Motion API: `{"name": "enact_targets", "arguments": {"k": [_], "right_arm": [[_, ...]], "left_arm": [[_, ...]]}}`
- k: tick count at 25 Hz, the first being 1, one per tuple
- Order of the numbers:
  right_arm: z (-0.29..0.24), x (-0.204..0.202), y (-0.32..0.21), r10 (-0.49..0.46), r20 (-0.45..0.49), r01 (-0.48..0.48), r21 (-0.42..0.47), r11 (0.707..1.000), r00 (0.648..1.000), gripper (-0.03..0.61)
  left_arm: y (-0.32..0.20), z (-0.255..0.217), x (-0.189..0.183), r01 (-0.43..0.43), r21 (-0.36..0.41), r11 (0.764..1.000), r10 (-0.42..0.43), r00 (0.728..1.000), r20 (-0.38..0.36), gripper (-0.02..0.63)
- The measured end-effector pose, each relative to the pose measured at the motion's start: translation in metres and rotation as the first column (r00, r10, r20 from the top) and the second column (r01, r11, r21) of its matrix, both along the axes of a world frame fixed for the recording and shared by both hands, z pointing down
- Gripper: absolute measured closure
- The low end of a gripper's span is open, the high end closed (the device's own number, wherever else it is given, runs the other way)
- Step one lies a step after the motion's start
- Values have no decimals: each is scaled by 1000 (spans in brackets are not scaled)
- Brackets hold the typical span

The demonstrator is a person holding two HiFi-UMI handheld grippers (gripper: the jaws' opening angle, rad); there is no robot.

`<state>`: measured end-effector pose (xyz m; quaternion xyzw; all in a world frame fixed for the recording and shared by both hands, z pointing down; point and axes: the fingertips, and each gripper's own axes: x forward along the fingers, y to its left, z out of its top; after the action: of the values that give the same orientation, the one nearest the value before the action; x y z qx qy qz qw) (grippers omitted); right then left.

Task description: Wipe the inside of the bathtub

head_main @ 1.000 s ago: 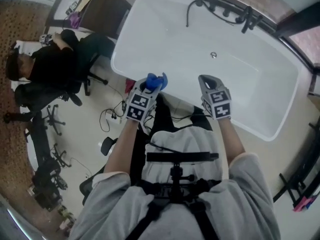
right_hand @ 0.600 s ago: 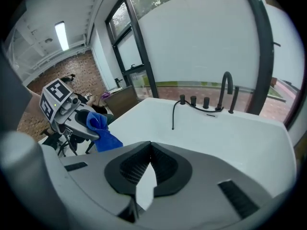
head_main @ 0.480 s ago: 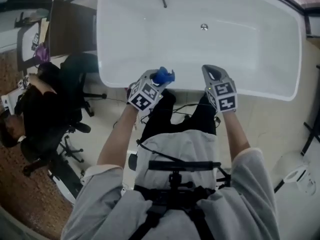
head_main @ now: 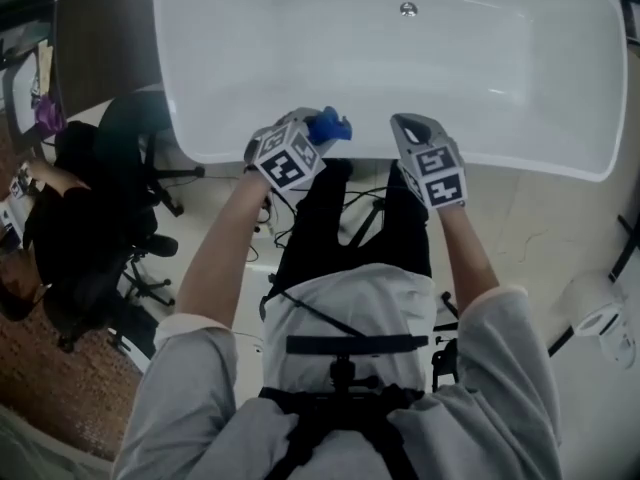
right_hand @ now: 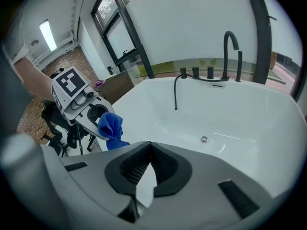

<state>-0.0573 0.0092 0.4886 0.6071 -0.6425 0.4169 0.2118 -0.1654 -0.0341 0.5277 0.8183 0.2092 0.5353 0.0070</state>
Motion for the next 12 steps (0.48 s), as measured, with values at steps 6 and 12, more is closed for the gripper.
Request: {"name": "enact_targets", "arguments": {"k": [6,12], "right_arm": [[45,-3,-22,-62,22,62,-21,998,998,569],[68,-4,-26,-87,25,88,-38,995,996,569]], "left_arm": [[14,52,-3,-140,-61,988,144,987,67,487],[25,85,-5,-249,-147,957,268,955,128,488]]}}
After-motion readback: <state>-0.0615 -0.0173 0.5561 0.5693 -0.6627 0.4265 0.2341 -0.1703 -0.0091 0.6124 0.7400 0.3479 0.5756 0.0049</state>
